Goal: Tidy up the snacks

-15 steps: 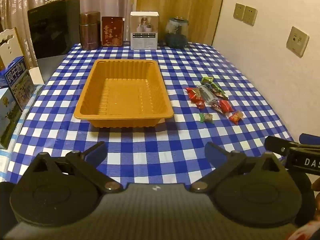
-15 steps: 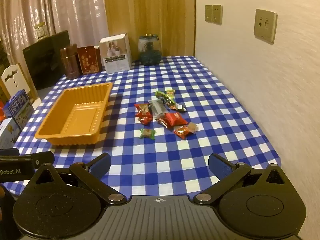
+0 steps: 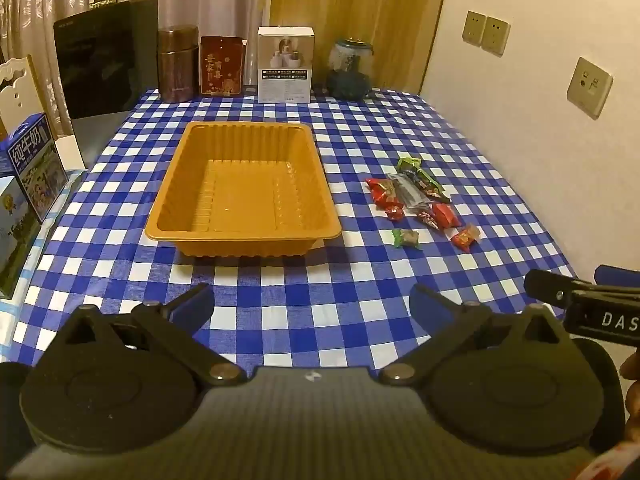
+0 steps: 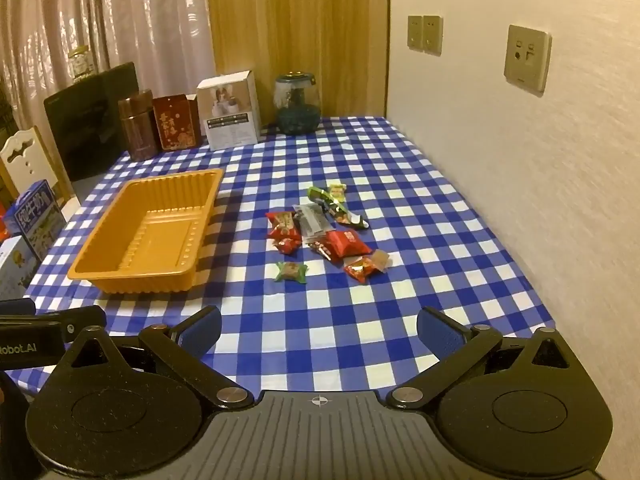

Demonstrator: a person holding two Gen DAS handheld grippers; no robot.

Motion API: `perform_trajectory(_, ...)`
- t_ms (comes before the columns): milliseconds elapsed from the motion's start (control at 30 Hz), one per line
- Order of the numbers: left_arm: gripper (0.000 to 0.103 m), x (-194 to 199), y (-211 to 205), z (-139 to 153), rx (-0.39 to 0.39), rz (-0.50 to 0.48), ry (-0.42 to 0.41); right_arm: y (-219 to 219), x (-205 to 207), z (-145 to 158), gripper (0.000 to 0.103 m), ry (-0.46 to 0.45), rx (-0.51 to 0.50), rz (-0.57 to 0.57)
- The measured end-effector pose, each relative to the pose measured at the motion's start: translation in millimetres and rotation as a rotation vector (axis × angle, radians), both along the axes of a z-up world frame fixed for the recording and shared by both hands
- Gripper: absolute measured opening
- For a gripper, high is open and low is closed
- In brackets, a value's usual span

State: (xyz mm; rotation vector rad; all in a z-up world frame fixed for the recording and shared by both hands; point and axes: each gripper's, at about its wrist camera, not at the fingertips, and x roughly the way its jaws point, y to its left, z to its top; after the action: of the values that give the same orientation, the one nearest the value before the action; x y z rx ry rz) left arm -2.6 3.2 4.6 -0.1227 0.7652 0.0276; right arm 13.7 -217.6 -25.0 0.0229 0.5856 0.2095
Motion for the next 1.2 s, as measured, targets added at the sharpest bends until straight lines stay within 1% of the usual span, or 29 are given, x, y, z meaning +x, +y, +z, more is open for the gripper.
perform_trajectory(1200, 0.103, -3.2, -1.3, 0.1, 0.003, -0.005, 0.000, -4.2, 1.2, -1.2, 0.103, 0.002, -0.017, -0.017)
